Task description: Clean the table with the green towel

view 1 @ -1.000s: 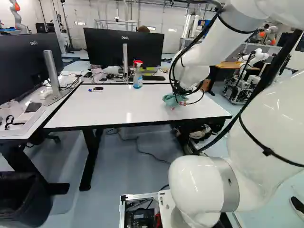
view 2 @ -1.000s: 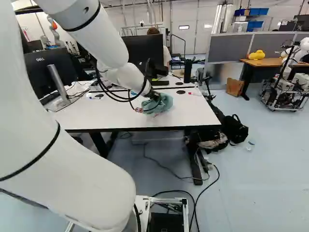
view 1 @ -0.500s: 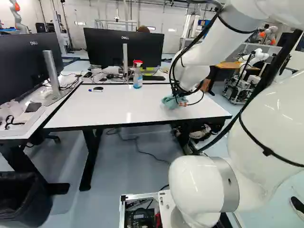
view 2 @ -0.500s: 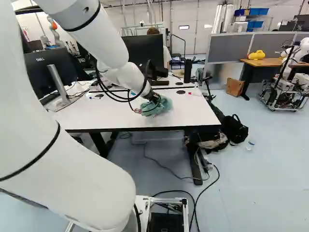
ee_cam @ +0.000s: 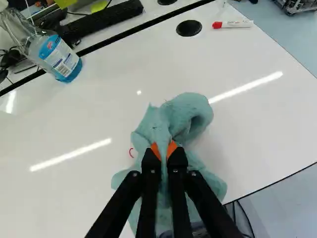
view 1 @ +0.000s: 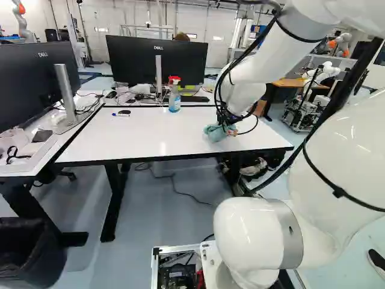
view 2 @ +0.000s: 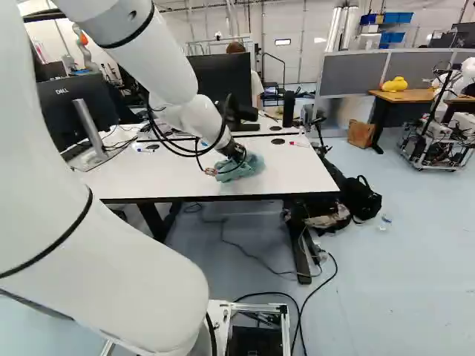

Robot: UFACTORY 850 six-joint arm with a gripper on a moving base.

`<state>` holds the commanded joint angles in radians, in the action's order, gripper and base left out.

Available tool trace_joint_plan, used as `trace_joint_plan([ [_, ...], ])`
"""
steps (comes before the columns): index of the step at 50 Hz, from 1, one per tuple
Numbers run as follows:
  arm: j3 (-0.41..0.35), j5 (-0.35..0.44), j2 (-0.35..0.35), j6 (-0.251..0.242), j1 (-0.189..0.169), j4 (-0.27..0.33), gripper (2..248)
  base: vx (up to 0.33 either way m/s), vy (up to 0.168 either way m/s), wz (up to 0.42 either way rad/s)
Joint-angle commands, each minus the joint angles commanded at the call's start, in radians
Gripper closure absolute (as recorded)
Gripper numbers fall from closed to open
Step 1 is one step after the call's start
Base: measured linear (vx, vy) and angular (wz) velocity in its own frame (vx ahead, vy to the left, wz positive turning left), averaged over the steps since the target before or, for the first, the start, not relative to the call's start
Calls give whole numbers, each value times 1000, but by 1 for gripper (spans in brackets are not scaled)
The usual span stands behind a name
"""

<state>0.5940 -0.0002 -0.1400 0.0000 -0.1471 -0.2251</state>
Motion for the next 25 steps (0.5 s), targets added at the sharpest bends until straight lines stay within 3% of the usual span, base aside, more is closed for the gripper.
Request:
trace_joint_plan([
  [25, 4, -69, 5, 0, -4, 0, 220, 0, 0, 0],
])
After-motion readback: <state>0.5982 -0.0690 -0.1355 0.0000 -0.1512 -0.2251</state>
